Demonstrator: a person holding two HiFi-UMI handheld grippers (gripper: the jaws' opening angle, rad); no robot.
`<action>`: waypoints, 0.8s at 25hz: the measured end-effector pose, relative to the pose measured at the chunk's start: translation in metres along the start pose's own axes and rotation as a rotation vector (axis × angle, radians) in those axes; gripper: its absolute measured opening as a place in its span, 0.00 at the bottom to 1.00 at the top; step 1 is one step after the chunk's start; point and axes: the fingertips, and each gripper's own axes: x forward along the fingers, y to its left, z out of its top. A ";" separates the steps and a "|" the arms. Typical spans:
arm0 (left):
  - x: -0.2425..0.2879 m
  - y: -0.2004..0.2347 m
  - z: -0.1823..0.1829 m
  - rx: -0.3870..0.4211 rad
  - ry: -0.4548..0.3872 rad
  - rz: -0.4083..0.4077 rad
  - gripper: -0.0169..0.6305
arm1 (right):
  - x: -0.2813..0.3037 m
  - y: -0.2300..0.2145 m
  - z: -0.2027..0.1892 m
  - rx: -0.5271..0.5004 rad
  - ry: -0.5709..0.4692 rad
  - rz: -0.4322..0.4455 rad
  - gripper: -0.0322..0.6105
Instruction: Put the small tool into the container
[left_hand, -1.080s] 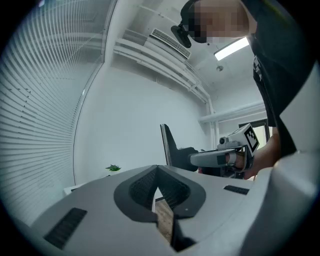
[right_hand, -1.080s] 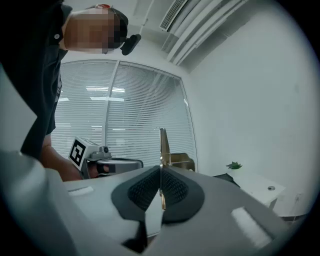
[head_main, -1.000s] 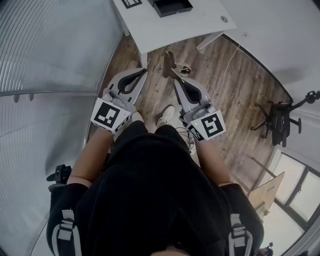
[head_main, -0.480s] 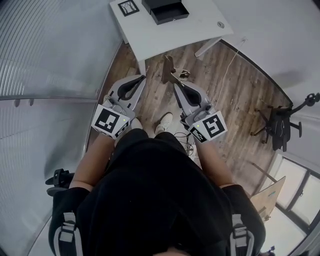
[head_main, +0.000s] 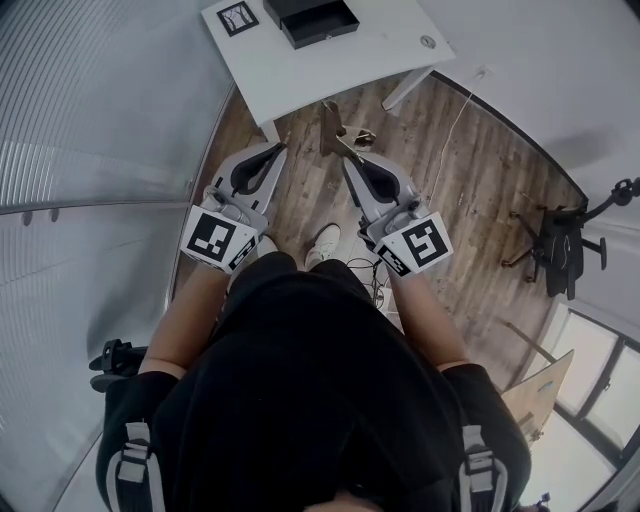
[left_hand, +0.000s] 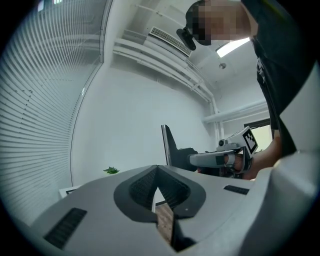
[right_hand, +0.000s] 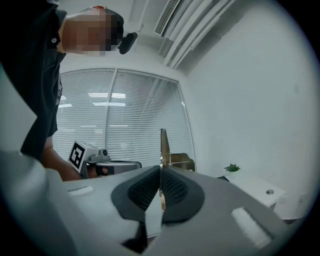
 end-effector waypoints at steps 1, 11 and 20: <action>0.005 -0.003 0.000 0.002 0.002 0.002 0.04 | -0.003 -0.006 0.001 0.000 -0.003 0.000 0.07; 0.062 -0.030 -0.001 0.011 0.023 0.042 0.04 | -0.036 -0.062 0.005 0.010 -0.015 0.027 0.07; 0.100 -0.038 -0.001 0.014 0.039 0.066 0.04 | -0.046 -0.102 0.008 0.022 -0.019 0.044 0.07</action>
